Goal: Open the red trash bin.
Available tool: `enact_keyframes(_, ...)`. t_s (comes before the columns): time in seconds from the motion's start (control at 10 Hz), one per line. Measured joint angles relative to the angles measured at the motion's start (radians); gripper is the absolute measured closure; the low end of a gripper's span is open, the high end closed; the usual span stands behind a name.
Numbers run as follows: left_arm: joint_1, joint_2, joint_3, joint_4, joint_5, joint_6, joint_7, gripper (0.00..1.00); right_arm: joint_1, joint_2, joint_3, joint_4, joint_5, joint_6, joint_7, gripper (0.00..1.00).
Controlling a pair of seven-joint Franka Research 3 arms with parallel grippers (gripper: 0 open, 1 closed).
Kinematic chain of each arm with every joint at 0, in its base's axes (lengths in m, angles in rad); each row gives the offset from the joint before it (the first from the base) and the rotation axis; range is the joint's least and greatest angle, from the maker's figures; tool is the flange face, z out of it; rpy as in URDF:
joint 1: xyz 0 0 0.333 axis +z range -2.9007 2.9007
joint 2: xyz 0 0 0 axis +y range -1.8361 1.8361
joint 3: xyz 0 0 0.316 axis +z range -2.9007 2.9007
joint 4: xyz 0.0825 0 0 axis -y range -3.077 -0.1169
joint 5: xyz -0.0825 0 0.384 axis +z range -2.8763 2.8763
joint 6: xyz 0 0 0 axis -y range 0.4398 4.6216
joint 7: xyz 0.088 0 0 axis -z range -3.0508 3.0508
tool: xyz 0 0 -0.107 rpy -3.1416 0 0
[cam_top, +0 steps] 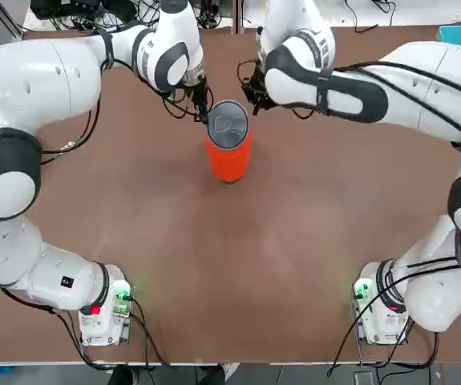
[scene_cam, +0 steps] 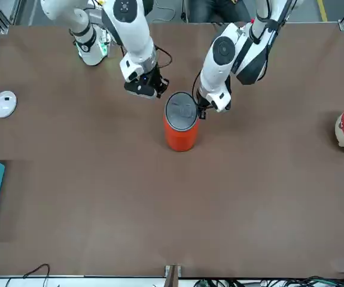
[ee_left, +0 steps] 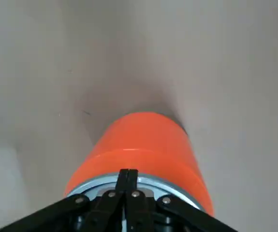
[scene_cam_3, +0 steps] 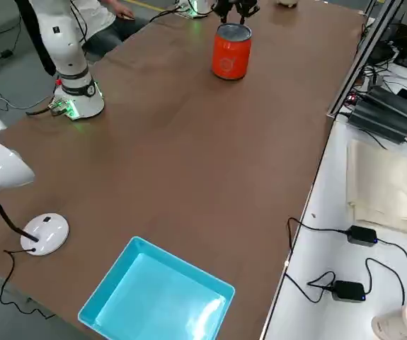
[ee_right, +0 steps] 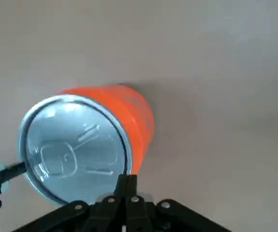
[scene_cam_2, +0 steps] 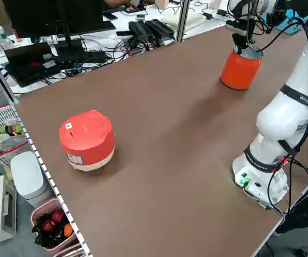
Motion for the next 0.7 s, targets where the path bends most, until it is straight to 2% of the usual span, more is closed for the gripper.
enact_keyframes(0.3,0.000,0.000,0.000,0.000,0.000,0.000,0.000,0.99,0.045,0.068,0.000,-0.003,0.000,0.078,0.043,0.99)
enact_keyframes(0.7,0.000,0.000,0.000,0.000,0.000,0.000,-0.004,0.99,0.050,0.090,-0.005,-0.003,0.000,0.137,0.056,0.99)
